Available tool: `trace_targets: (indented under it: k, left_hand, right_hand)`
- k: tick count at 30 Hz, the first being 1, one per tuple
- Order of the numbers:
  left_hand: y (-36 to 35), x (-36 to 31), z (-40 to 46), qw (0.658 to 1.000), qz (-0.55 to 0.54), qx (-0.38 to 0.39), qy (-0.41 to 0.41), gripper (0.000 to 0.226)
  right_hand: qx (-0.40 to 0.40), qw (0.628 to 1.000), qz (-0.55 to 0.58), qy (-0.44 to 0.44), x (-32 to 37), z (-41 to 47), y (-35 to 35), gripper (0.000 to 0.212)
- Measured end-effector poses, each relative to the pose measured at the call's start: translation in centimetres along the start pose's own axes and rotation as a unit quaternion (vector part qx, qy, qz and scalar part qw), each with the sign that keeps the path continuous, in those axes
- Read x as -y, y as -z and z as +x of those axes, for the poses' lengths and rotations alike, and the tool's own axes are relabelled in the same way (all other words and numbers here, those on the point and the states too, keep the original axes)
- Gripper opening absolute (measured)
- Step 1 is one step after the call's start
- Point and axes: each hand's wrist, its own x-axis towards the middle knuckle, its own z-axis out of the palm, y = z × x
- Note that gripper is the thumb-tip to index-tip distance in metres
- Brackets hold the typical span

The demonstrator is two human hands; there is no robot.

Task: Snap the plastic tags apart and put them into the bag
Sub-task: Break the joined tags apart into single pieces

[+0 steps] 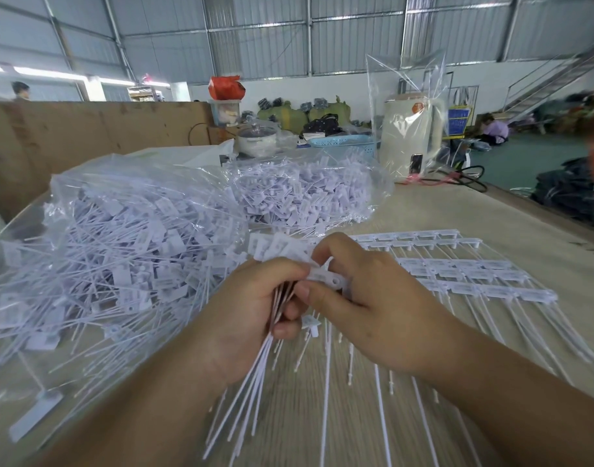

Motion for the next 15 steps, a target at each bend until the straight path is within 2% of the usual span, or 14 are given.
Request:
trace_targets:
  k: [2, 6, 11, 15]
  left_hand:
    - [0.00, -0.01, -0.06, 1.000, -0.009, 0.014, -0.001, 0.013]
    - [0.02, -0.05, -0.11, 1.000, -0.009, 0.022, -0.006, 0.043]
    - [0.06, -0.04, -0.14, 1.000, 0.015, -0.001, 0.003, 0.036]
    - [0.07, 0.14, -0.22, 0.999, 0.050, 0.021, 0.004, 0.044]
  right_hand:
    - [-0.005, 1.000, -0.008, 0.001, -0.06, -0.01, 0.06, 0.021]
    - [-0.014, 1.000, 0.009, -0.001, -0.18, -0.12, -0.02, 0.024]
    - [-0.010, 1.000, 0.023, -0.009, -0.13, -0.15, 0.08, 0.040]
    - [0.001, 1.000, 0.015, -0.015, 0.16, -0.20, -0.09, 0.051]
